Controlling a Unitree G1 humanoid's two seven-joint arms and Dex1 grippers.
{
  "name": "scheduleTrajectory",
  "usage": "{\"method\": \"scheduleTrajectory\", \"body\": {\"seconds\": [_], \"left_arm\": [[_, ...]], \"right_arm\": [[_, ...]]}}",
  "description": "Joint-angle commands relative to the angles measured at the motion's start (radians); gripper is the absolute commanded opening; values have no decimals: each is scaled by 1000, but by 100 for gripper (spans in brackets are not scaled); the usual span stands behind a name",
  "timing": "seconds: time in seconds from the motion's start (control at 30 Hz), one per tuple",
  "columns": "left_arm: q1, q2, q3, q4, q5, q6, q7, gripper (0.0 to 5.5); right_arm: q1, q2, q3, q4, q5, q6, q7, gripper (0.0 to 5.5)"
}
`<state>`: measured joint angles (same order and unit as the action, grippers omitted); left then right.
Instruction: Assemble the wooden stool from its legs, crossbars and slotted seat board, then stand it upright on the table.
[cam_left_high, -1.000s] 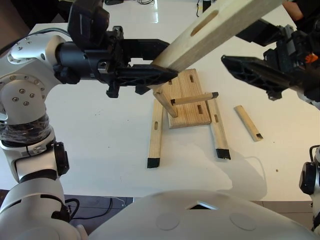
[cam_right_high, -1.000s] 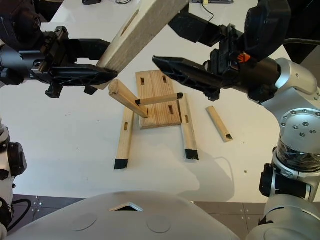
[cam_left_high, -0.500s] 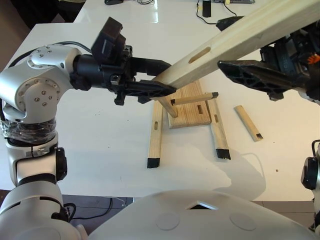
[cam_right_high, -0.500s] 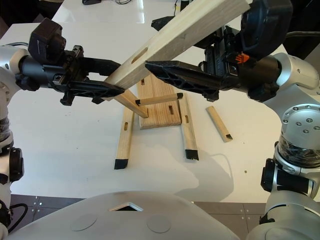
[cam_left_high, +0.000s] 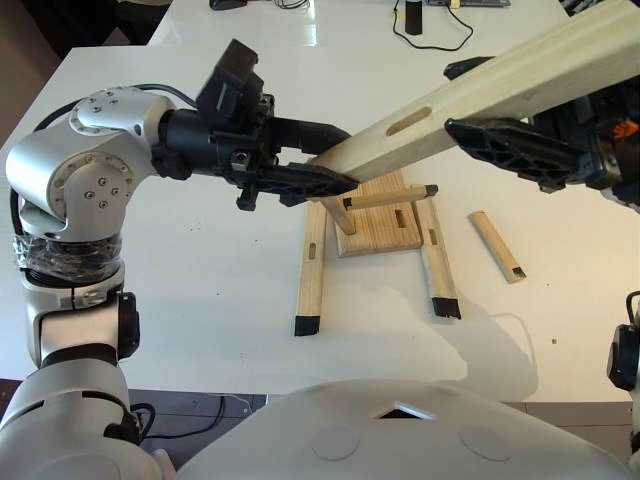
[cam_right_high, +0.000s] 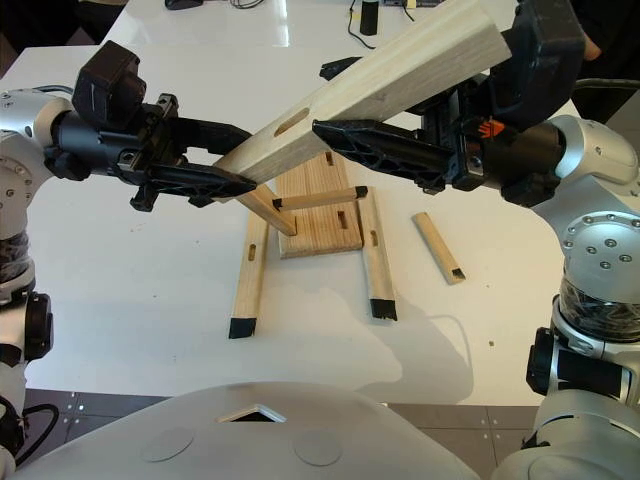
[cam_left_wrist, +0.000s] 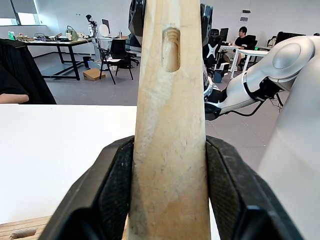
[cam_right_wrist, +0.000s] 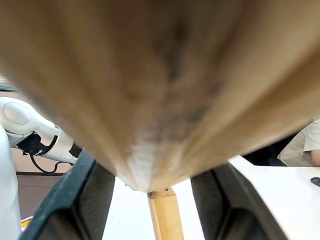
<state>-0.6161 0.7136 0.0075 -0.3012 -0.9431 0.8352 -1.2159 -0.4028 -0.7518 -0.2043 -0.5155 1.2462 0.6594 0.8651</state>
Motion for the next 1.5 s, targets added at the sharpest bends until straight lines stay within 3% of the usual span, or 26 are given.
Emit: {"method": "scheduleTrajectory", "body": {"seconds": [0.03,0.17,0.2,0.4,0.87,1.17,1.5], "left_arm": [[-31,-29,6,5,31,10,105,201],[-74,-77,71,12,-40,47,206,201],[-87,-89,85,19,-46,46,231,237],[-113,-121,113,30,-52,36,304,322],[-130,-132,33,196,223,-137,338,326],[3,-108,-103,413,581,-482,304,326],[137,-149,-184,581,803,-722,338,326]], "right_arm": [[9,-22,9,-9,-19,27,20,209],[-57,9,-27,65,26,21,-23,209],[-72,18,-38,87,29,15,-38,209],[-121,55,-77,178,-31,-26,-129,202],[-38,52,-59,243,-257,-97,-43,202],[38,90,-46,401,-443,-201,-4,202],[128,120,35,492,-658,-341,34,202]]}}
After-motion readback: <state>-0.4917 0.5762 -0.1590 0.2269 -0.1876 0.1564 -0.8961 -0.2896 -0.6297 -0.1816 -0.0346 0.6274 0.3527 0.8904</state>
